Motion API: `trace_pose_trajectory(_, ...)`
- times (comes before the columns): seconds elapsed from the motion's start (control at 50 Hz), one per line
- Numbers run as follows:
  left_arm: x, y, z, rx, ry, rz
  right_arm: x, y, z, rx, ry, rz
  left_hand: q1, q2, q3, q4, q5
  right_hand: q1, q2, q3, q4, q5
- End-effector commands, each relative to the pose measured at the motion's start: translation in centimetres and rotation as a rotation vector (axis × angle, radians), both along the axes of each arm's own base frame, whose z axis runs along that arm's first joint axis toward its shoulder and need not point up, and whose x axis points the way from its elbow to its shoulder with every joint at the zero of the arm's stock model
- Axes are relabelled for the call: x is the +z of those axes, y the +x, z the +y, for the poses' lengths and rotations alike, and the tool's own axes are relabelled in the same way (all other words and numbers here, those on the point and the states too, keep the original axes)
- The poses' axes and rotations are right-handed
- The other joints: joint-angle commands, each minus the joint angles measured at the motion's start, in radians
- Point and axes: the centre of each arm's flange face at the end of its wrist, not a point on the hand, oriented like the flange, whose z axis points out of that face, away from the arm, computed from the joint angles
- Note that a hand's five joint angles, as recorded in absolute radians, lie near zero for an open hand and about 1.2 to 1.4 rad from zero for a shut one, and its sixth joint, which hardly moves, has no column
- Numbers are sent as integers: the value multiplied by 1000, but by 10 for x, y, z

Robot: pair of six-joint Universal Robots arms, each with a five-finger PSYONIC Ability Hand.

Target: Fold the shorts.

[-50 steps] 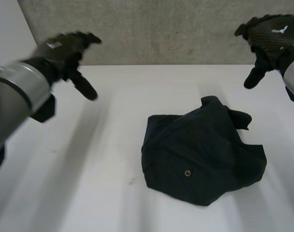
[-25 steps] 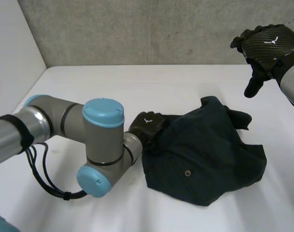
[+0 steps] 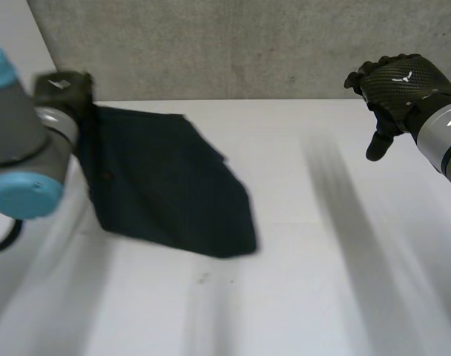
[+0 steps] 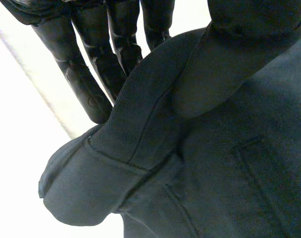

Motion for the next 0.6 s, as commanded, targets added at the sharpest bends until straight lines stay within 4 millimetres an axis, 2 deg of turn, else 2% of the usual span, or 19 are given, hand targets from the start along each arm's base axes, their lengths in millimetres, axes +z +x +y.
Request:
trace_pose_trajectory(0.02,48,28,-10,71,-195,-39,-9,2,-4,2,26,8,321,207,213,197,253,-24,-44,-37,-56,-55)
trace_pose_trajectory(0.06,51,22,-7,53,-212,-33,-10,2,-4,0,29,9,321,207,213,197,253,-24,-44,-37,-56,-55)
trace_pose_trajectory(0.14,55,-15,13,-63,-244,-14,-11,2,-4,0,32,10,321,207,213,197,253,-24,-44,-37,-56,-55)
trace_pose_trajectory(0.16,55,-34,25,-133,-251,-8,-12,2,-4,0,33,11,321,207,213,197,253,-24,-44,-37,-56,-55)
trace_pose_trajectory(0.2,52,-55,38,-207,-257,-5,-12,2,-3,2,35,11,321,207,213,197,253,-24,-44,-37,-56,-55)
trace_pose_trajectory(0.22,47,-75,51,-275,-255,-6,-12,2,-3,2,35,11,321,207,213,197,253,-24,-44,-37,-56,-55)
trace_pose_trajectory(0.24,41,-85,57,-311,-250,-7,-11,2,-3,2,32,10,321,207,213,197,253,-24,-44,-37,-56,-55)
trace_pose_trajectory(0.28,25,-107,68,-376,-229,-12,-10,2,-2,3,29,9,321,207,213,197,253,-24,-44,-37,-56,-55)
trace_pose_trajectory(0.3,8,-129,80,-437,-206,-17,-9,1,-3,-1,26,8,321,207,213,197,253,-24,-44,-37,-56,-55)
trace_pose_trajectory(0.36,-18,-158,98,-511,-174,-31,-7,-1,-5,-8,19,5,321,207,213,197,253,-24,-44,-37,-56,-55)
trace_pose_trajectory(0.38,-36,-173,108,-551,-147,-50,-6,-2,-5,-12,15,3,321,207,213,197,253,-24,-44,-37,-56,-55)
trace_pose_trajectory(0.44,-64,-189,120,-598,-109,-93,-4,-3,-5,-14,9,1,321,207,213,197,253,-24,-44,-37,-56,-55)
trace_pose_trajectory(0.46,-79,-197,129,-629,-90,-125,-2,-3,-4,-14,6,1,321,207,213,197,253,-24,-44,-37,-56,-55)
trace_pose_trajectory(0.52,-93,-207,148,-681,-81,-179,0,-4,-3,-16,-1,-3,96,-18,-11,-27,28,-24,-44,-37,-56,-55)
trace_pose_trajectory(0.54,-96,-212,161,-712,-93,-223,1,-4,-3,-14,-3,-4,-108,-223,-216,-232,-176,-24,-44,-37,-56,-55)
trace_pose_trajectory(0.6,-98,-218,182,-762,-120,-303,1,-4,-3,-14,-2,-4,-417,-532,-525,-541,-485,-24,-44,-37,-56,-55)
